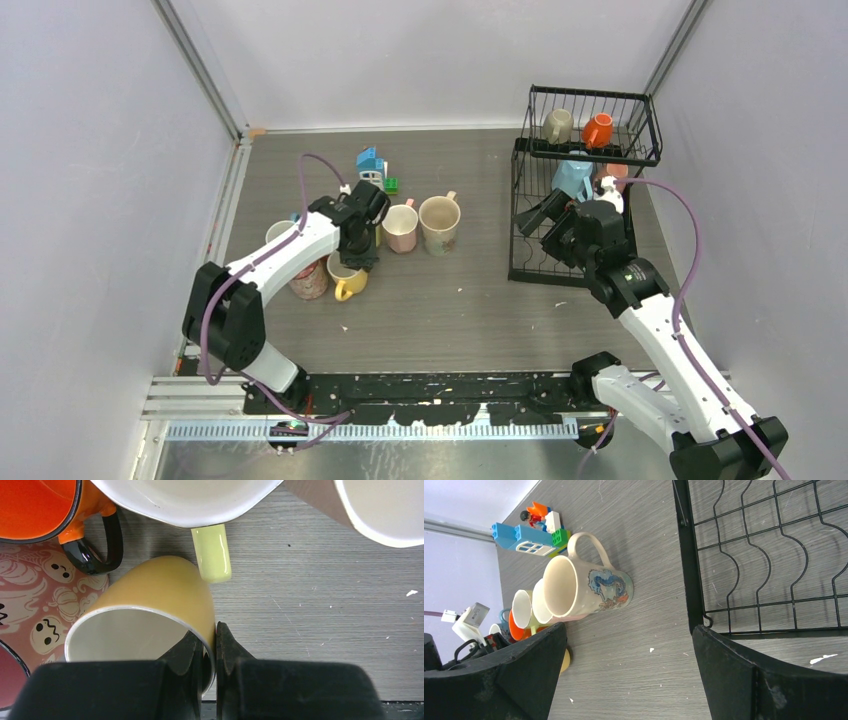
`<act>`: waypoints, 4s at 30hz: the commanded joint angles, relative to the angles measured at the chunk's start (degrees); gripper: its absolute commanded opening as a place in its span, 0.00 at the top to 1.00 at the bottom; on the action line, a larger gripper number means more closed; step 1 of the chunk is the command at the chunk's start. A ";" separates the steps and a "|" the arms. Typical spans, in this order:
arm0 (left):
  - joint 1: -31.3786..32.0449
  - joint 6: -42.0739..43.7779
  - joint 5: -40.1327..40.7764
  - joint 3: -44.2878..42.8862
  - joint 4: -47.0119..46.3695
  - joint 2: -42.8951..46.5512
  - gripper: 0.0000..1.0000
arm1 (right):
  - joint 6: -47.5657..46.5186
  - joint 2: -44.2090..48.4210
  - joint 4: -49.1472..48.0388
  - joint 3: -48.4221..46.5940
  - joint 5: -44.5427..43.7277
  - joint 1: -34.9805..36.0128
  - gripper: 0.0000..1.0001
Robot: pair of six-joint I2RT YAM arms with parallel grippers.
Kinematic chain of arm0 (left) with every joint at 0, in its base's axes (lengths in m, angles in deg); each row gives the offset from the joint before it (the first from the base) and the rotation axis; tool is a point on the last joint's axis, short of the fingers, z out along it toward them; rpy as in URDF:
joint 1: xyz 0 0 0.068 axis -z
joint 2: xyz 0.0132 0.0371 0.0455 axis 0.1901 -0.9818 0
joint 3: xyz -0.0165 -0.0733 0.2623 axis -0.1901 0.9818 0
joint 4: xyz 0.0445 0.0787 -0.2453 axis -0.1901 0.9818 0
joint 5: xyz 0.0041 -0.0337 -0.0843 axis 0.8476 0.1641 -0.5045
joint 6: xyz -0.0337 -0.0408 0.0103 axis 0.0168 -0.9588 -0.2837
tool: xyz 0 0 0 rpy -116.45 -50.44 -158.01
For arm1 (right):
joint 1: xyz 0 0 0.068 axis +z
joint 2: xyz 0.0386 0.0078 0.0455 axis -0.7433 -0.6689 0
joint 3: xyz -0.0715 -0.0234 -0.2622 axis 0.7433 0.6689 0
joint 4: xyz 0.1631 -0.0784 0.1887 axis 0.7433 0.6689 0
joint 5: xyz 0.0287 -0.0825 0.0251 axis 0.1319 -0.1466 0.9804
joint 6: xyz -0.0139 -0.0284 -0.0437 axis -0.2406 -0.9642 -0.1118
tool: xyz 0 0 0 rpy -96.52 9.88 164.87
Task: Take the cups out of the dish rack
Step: Place the cup at the center of the board, then unload the cup from the dish rack.
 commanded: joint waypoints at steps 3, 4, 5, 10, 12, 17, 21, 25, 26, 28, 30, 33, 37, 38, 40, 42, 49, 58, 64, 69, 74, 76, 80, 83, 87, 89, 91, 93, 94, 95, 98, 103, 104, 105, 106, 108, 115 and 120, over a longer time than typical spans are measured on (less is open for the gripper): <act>-0.20 0.27 3.99 1.24 -2.11 0.37 1.00 | -1.17 0.48 -2.86 0.19 0.65 -0.36 0.00; -0.16 0.18 4.27 1.43 -2.11 0.46 1.00 | -1.15 0.58 -2.95 0.30 0.73 -0.44 0.00; -0.16 0.22 4.46 1.49 -2.04 0.39 1.00 | -1.15 0.55 -2.97 0.39 0.74 -0.38 0.00; -0.18 0.41 5.17 1.97 -2.07 0.84 0.98 | -1.04 0.55 -3.15 0.67 0.93 -0.39 0.00; -0.15 0.47 5.29 2.31 -2.20 1.05 0.96 | -1.06 0.57 -3.19 0.67 1.11 -0.37 0.00; -0.15 0.69 5.42 2.87 -2.20 1.55 0.90 | -0.97 0.55 -3.19 0.76 1.35 -0.43 0.00; -0.15 0.80 5.21 3.22 -2.14 2.51 0.85 | -0.77 0.75 -3.24 0.93 1.45 -0.39 0.00; -0.15 1.04 4.72 3.17 -2.03 3.53 0.80 | -0.73 0.98 -3.19 0.99 1.04 -0.35 0.00; -0.15 1.15 4.56 3.09 -1.96 3.70 0.79 | -0.72 0.99 -3.10 0.99 0.89 -0.39 0.00; -0.15 1.30 4.18 2.91 -1.81 4.15 0.77 | -0.72 1.07 -2.99 0.98 0.47 -0.37 0.00; -0.20 1.42 3.86 2.56 -1.41 4.50 0.74 | -0.62 1.27 -2.87 0.95 -0.07 -0.37 0.00; -0.18 1.59 3.26 2.00 -0.70 5.58 0.70 | -0.53 1.82 -2.45 0.76 -1.40 -0.37 0.00; -0.15 1.72 2.56 0.72 0.94 7.71 0.62 | -0.42 2.68 -1.38 -0.29 -3.62 -0.37 0.00; -0.15 1.77 2.14 0.45 1.54 8.57 0.58 | -0.35 2.84 -1.08 -0.70 -4.18 -0.42 0.00; -0.15 1.90 1.60 -0.14 2.19 10.04 0.50 | -0.35 3.03 -0.44 -1.61 -5.50 -0.38 0.00; -0.15 2.09 1.11 -0.53 2.49 11.78 0.43 | -0.34 3.35 -0.17 -1.95 -7.23 -0.42 0.00; -0.15 2.80 -2.57 -2.37 3.23 16.79 0.17 | -0.58 4.72 -3.09 -0.26 -13.55 -0.39 0.00; -0.16 3.73 -8.71 -5.08 2.63 20.98 0.00 | -7.02 2.33 -5.63 -5.83 -17.93 -3.08 0.00; -0.19 3.75 -12.27 -5.77 1.78 22.12 0.00 | -9.93 -4.96 -3.41 -15.38 -15.55 -6.89 0.00; -0.16 3.96 -14.22 -5.92 1.44 23.08 0.00 | -11.91 -10.57 -1.78 -23.41 -11.90 -10.04 0.00; -0.07 3.91 -16.08 -5.89 1.22 23.57 0.00 | -15.35 -18.03 1.89 -32.49 -10.16 -11.60 0.00; -0.07 3.78 -16.60 -5.97 1.23 23.70 0.00 | -16.52 -20.98 3.56 -36.06 -10.38 -12.00 0.00; -0.07 3.01 -18.35 -5.70 0.90 24.18 0.00 | -18.90 -26.68 6.60 -42.45 -9.67 -13.40 0.00; -0.07 2.66 -18.83 -5.54 0.79 24.28 0.00 | -20.69 -32.28 8.38 -47.55 -7.14 -14.07 0.00; -0.11 2.70 -18.90 -6.09 1.16 24.21 0.00 | -22.91 -40.24 11.47 -55.66 -6.33 -14.24 0.02; -0.09 2.84 -18.57 -6.53 1.59 24.27 0.00 | -23.61 -43.35 12.21 -58.49 -6.29 -14.24 0.05; -0.07 2.91 -18.26 -6.65 1.81 24.35 0.00 | -24.29 -46.32 13.22 -61.26 -6.62 -14.24 0.08; -0.07 2.91 -18.27 -6.80 2.05 24.37 0.00 | -25.28 -49.45 14.66 -64.76 -7.35 -14.22 0.10; -0.08 2.98 -18.27 -6.84 2.22 24.36 0.00 | -25.70 -50.76 15.22 -66.20 -7.79 -14.22 0.12; -0.07 3.02 -18.16 -7.00 2.34 24.29 0.00 | -26.13 -52.06 15.68 -67.54 -8.06 -14.21 0.13; -0.07 3.17 -18.09 -7.15 2.67 24.11 0.00 | -27.00 -55.74 17.04 -71.39 -9.18 -14.23 0.18; -0.11 3.22 -18.22 -7.25 2.74 23.67 0.00 | -28.13 -59.85 19.39 -76.13 -9.72 -14.18 0.20; -0.07 3.15 -18.30 -7.34 2.72 23.57 0.00 | -28.31 -60.51 19.72 -76.67 -9.65 -14.20 0.21; -0.07 3.13 -18.31 -7.36 2.74 23.50 0.00 | -28.56 -60.95 19.97 -77.01 -9.55 -14.23 0.21; -0.07 3.07 -18.35 -7.45 2.77 23.35 0.00 | -28.79 -61.30 20.12 -77.10 -9.58 -14.18 0.21; -0.07 3.11 -18.56 -7.48 2.66 23.18 0.00 | -29.27 -62.02 20.44 -77.42 -9.30 -14.19 0.19; -0.02 2.93 -19.27 -7.44 2.48 22.79 0.00 | -30.68 -66.09 22.44 -81.52 -7.94 -14.13 0.15; 0.00 2.58 -19.45 -7.19 2.38 22.95 0.00 | -31.20 -68.05 23.17 -83.09 -8.05 -14.08 0.17</act>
